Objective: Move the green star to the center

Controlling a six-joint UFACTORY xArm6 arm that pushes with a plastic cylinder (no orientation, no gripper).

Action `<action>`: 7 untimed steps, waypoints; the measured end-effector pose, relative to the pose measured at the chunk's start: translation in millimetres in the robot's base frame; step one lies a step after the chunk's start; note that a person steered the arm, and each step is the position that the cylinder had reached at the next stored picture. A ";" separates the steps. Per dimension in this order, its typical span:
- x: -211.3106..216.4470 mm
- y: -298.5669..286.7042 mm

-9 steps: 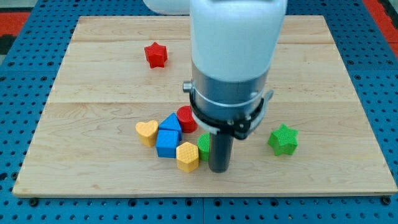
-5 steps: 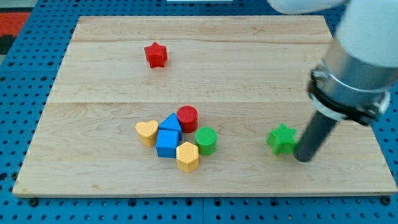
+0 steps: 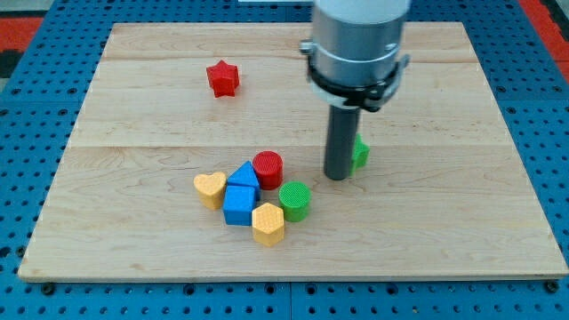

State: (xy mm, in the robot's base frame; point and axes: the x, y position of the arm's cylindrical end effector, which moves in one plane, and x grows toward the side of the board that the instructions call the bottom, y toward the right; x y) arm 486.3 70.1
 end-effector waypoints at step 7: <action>-56.4 -29.0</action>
